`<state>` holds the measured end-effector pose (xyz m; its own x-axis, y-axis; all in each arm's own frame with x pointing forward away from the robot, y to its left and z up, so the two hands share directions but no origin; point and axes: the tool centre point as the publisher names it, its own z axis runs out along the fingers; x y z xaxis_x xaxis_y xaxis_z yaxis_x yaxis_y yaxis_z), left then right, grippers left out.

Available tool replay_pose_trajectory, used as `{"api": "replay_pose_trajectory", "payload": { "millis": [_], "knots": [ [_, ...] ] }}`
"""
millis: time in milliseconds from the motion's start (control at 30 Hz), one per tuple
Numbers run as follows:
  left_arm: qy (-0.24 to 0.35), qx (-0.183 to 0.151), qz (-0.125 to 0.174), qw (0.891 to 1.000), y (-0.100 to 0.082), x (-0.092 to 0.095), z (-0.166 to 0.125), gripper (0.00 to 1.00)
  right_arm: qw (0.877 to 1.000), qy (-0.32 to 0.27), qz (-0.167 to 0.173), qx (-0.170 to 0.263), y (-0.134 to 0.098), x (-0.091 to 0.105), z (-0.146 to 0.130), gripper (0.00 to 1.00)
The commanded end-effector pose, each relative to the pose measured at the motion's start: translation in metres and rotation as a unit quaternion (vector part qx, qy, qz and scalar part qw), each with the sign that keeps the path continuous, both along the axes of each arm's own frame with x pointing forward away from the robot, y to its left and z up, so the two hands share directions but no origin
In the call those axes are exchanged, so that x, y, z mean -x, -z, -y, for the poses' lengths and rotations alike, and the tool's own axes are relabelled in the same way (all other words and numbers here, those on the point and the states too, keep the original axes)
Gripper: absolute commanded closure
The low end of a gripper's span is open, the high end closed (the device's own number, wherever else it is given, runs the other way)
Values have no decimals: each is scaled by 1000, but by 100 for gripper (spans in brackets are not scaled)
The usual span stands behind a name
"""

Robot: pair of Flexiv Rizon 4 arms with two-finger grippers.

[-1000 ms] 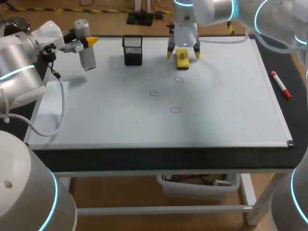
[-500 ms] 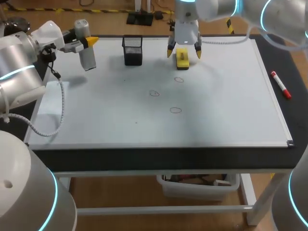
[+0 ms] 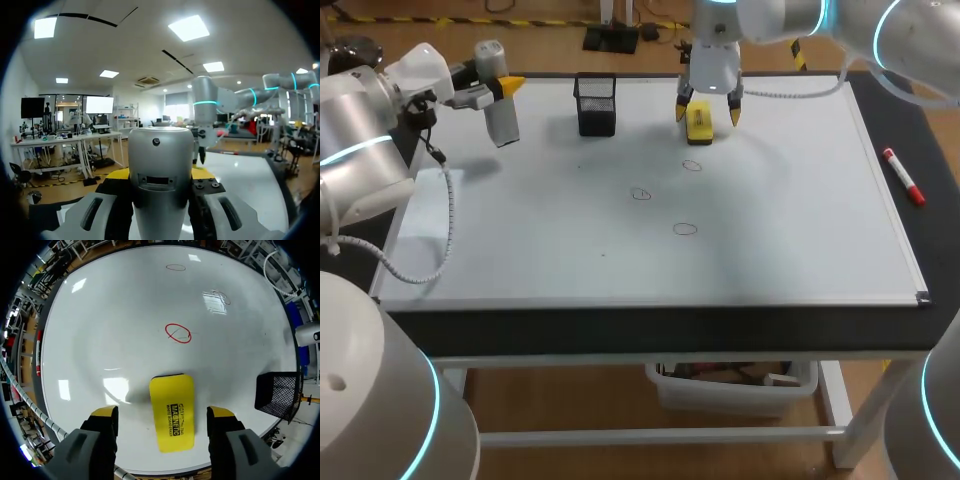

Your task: Pick up the inspection probe, press it on each red-marked spot on the whiteboard one by one, put down the probe, pick up the eraser, and wipe off all the red marks.

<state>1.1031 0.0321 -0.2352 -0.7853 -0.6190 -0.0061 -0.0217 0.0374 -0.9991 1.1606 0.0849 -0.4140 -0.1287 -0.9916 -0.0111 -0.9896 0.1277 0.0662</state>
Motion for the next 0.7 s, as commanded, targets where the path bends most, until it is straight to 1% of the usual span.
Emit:
{"api": "replay_pose_trajectory", "payload": {
  "millis": [33,100,167,233,267,300,333,367,400,467,600,667,700],
  "knots": [
    [-2,1,2,1000,0,0,1,100,1000,-4,-2,-1,1,-4,-4,23],
    [-2,1,2,1000,0,0,1,100,1000,-6,-1,-1,2,-4,-6,26],
    [-2,1,2,1000,0,0,1,100,1000,-8,-2,-3,4,-5,-7,25],
    [-2,1,2,1000,0,0,1,100,1000,-9,-2,-3,5,-5,-8,31],
    [-2,1,2,1000,0,0,1,100,1000,-10,-3,-2,6,-5,-8,31],
    [-2,1,2,1000,0,0,1,100,1000,-10,-3,-1,7,-4,-8,31],
    [-2,1,2,1000,0,0,1,100,1000,-10,-6,-2,7,-4,-8,23],
    [-2,1,2,1000,0,0,1,100,1000,-10,-7,-2,9,-4,-8,24],
    [-2,1,2,1000,0,0,1,100,1000,-10,-7,-1,10,-4,-8,29],
    [-2,1,2,1000,0,0,1,100,1000,-10,-8,-1,10,-3,-7,51],
    [-2,1,2,1000,0,0,1,100,1000,-9,-7,-1,9,-1,-6,72],
    [-2,1,2,1000,0,0,1,100,1000,-8,-7,-1,9,0,-5,96],
    [-2,1,2,1000,0,0,1,100,1000,-7,-6,-1,8,0,-4,100]
  ]
}}
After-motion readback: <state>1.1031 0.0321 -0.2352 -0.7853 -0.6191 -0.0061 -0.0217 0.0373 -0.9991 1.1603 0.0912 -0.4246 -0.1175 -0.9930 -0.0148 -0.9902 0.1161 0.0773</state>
